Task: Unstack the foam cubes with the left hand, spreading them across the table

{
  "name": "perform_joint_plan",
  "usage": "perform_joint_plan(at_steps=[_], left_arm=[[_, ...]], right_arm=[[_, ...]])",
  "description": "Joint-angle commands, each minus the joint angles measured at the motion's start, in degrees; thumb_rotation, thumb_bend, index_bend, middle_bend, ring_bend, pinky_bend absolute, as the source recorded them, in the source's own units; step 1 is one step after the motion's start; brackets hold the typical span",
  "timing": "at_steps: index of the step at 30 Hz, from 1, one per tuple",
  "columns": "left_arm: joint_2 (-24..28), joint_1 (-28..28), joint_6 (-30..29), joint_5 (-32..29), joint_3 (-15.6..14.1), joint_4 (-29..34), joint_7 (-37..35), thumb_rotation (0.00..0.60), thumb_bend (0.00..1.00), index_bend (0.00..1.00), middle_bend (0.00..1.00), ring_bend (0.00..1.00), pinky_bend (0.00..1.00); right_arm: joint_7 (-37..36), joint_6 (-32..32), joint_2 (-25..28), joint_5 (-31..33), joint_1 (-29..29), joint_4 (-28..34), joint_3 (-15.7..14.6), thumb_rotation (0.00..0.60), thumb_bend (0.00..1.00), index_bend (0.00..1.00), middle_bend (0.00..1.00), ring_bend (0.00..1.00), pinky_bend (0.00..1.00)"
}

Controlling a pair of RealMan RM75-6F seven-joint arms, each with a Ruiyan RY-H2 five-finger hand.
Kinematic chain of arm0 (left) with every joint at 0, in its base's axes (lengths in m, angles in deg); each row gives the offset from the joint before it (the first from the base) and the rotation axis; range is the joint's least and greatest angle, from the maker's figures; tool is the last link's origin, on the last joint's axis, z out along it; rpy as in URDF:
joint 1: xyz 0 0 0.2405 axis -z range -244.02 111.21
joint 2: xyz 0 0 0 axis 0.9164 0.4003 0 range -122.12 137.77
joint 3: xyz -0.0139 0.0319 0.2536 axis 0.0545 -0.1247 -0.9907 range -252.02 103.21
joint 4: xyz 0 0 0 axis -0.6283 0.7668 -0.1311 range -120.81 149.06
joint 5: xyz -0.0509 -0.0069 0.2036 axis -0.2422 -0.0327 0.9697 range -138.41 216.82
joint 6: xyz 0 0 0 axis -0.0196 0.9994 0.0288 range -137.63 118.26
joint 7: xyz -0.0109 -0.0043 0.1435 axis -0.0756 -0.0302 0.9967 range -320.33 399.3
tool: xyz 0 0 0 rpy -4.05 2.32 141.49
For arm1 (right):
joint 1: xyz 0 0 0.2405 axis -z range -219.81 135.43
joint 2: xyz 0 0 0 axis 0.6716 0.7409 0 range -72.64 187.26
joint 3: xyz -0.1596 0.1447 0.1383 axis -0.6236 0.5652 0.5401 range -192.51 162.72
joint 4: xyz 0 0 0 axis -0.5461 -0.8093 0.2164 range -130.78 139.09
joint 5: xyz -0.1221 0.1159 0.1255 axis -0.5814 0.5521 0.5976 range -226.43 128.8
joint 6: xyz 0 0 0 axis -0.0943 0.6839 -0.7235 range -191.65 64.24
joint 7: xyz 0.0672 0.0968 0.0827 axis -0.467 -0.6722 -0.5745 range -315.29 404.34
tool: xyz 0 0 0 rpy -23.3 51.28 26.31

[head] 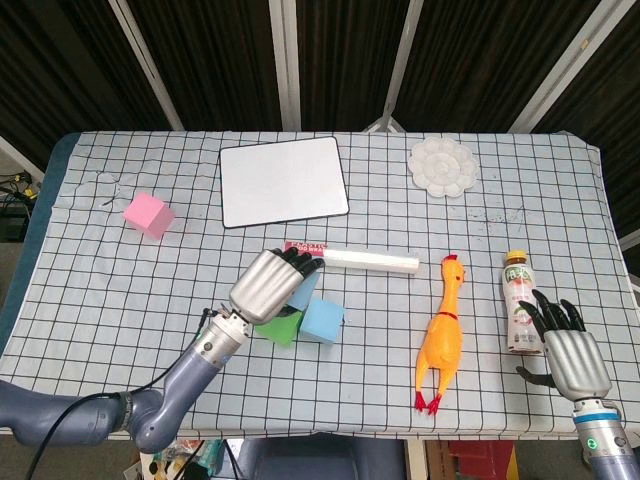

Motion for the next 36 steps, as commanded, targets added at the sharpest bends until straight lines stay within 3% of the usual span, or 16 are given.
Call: perform_joint_plan(at_steps=[1,4,10,16,20,25,28,33,36], left_arm=[[5.46,-3.06,-3.35,7.20,-4.53,-3.28,1.02,0.600,0.17,0.32,0.48,0.45,0.66],[9.18,-5.88,-5.93,10.33,-6.88,-5.59,0.35,0.600,0.17,0.32,0.47,0.45,0.65],[13.22,-9.91,-4.96,8.54,-8.96,-8.67,-5.28,0.600,0.17,0.31,0.47,0.45,0.65],[9.56,-9.93,-0.75,8.89,-8.92,-15.77,-13.69,0.600,0.17,0.30,0.46,0.43,0.64],[5.73,-9.41,1.33,7.99,-7.65,-20.11,-14.06,0.600,0.17,0.30,0.44,0.42,0.63],[2.56,-9.11,4.80,4.56,-6.18,-21.19,-14.25,0.600,0.17,0.27,0.41,0.40,0.61],[2.00,-8.89,6.45,3.43,-6.06,-21.08,-12.38,0.600,0.15,0.25,0.37,0.34,0.57],[3.33,-8.86,8.92,-0.36,-5.12,-17.66,-8.39,0.600,0.04,0.11,0.12,0.08,0.39],[4.97,-8.57,10.33,-3.10,-4.43,-14.69,-5.57,0.600,0.01,0.06,0.04,0.00,0.31]], right_arm=[[-0.30,0.39,0.06,-0.55,0.20,0.08,-0.15,0.600,0.02,0.14,0.04,0.14,0.07],[-0.58,0.41,0.13,-0.75,0.24,0.04,-0.26,0.600,0.02,0.14,0.04,0.14,0.07],[-0.30,0.77,0.05,-0.96,0.38,0.25,-0.29,0.600,0.02,0.14,0.04,0.14,0.07],[-0.02,0.62,-0.01,-1.25,0.35,0.37,-0.51,0.600,0.02,0.14,0.04,0.14,0.07],[-0.35,0.63,0.06,-0.82,0.37,0.24,-0.27,0.600,0.02,0.14,0.04,0.14,0.07],[-0.67,-0.04,0.25,-0.25,0.19,0.26,-0.19,0.600,0.02,0.14,0.04,0.14,0.07],[-0.93,-0.22,0.49,-0.22,0.16,0.42,-0.24,0.600,0.02,0.14,0.04,0.14,0.07],[-1.28,-0.07,0.69,-0.19,0.23,0.48,-0.17,0.600,0.02,0.14,0.04,0.14,0.07],[-1.34,-0.02,0.63,-0.19,0.24,0.44,-0.13,0.600,0.02,0.14,0.04,0.14,0.07]])
